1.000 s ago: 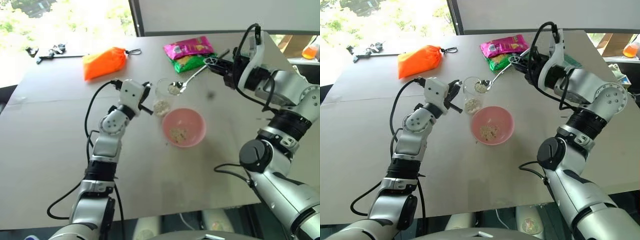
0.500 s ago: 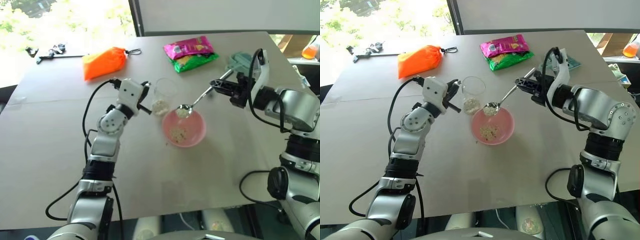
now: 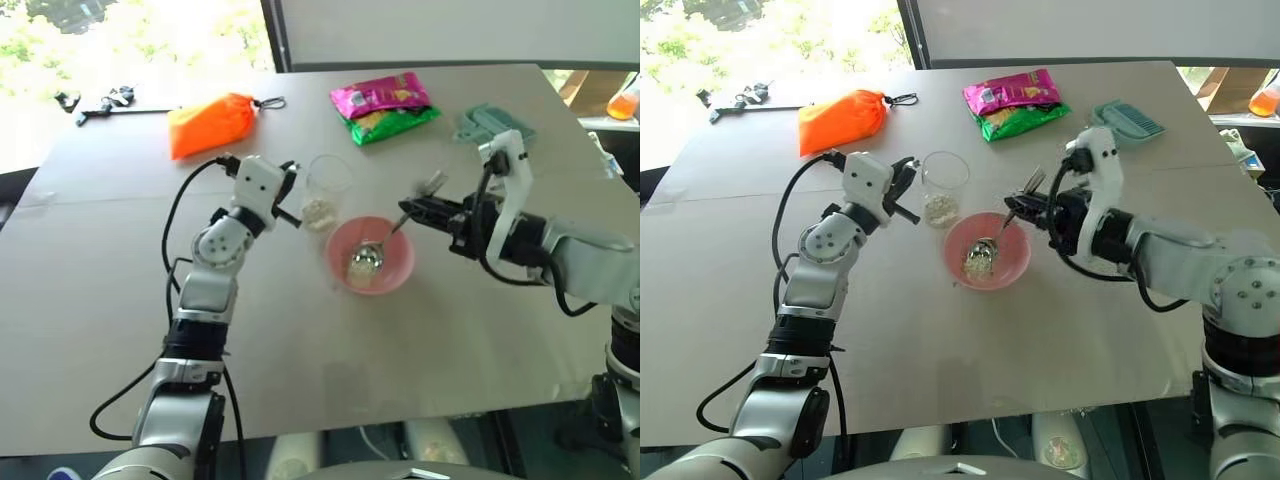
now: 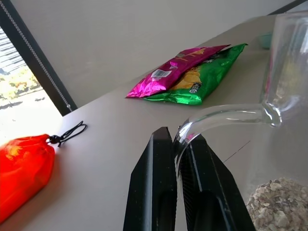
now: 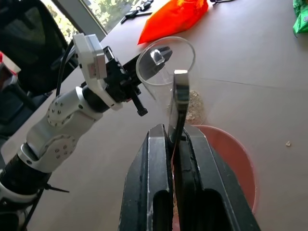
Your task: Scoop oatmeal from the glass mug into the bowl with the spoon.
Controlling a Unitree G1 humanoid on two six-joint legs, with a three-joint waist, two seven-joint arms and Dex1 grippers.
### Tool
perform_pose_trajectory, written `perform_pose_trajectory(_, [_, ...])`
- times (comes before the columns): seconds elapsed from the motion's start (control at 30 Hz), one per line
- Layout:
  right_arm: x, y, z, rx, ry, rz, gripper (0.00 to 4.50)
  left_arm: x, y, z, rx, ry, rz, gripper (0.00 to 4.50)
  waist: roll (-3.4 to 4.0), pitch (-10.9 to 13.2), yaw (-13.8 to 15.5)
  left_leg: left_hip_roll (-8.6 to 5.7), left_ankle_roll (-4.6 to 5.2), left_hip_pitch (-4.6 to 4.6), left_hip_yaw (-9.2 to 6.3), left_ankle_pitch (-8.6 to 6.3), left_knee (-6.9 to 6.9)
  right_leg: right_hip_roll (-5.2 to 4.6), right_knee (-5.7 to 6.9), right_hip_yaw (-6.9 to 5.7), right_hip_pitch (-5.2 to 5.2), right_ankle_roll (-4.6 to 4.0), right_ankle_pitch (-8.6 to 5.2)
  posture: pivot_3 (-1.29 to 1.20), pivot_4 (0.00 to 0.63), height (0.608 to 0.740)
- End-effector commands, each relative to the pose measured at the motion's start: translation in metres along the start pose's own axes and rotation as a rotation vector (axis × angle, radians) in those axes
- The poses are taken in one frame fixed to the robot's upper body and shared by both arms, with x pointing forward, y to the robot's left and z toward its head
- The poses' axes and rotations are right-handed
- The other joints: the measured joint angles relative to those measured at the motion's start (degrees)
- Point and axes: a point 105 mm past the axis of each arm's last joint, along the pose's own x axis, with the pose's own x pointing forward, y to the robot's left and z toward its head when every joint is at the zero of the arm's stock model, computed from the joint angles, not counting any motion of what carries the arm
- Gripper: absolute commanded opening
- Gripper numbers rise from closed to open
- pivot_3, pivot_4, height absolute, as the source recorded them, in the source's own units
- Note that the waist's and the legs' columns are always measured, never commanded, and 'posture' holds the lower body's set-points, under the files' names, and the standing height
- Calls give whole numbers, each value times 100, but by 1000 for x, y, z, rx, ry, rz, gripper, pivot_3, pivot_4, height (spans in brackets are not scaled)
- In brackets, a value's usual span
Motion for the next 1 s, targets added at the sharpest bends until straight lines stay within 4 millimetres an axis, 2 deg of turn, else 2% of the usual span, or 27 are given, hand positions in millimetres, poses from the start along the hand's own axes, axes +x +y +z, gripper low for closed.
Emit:
perform_pose_trajectory(0.03, [-2, 9, 7, -193, -57, 20, 0, -1, 12, 24, 22, -87, 36, 27, 0, 0, 17, -1, 0, 0, 0, 0, 0, 0, 0, 0, 0, 0, 0, 0, 150, 740])
perform_pose_trajectory(0.2, [0, 5, 2, -339, -74, 3, 0, -2, 13, 24, 22, -87, 43, 27, -1, 0, 37, -1, 0, 1, -1, 0, -1, 0, -2, -2, 0, 0, 0, 0, 150, 740])
perform_pose_trajectory(0.33, [-1, 11, -3, -550, -84, 30, 0, -5, 16, 23, 22, -85, 53, 27, -1, 1, 76, -2, 0, 1, -1, 0, 0, 0, -7, -2, 0, 0, 0, 0, 150, 740])
perform_pose_trajectory(0.57, [-6, 17, 4, -663, -168, 65, 0, -8, 21, 23, -18, -81, 90, 27, -2, 1, 134, -2, 0, 3, -3, 0, 1, -1, -10, -6, 6, 0, 0, 0, 150, 740])
perform_pose_trajectory(0.63, [-8, 14, 6, -624, -184, 62, 0, -10, 24, 21, -44, -74, 109, 27, -2, 1, 137, -2, 0, 4, -5, 0, 1, -2, -13, -9, 9, 0, 0, 0, 150, 740])
perform_pose_trajectory(0.87, [-21, -14, 14, -204, -283, -6, 0, -23, 40, 16, -166, -52, 210, 27, -7, 0, 142, -2, 0, 9, -11, 0, 2, -3, -18, -16, 24, 0, 0, 0, 150, 740])
perform_pose_trajectory(1.0, [-28, -28, 11, 57, -297, -10, 0, -40, 51, 9, -228, -21, 282, 27, -6, 0, 134, -1, -1, 12, -11, 0, -1, -2, -17, -15, 25, 0, 0, 0, 150, 740])
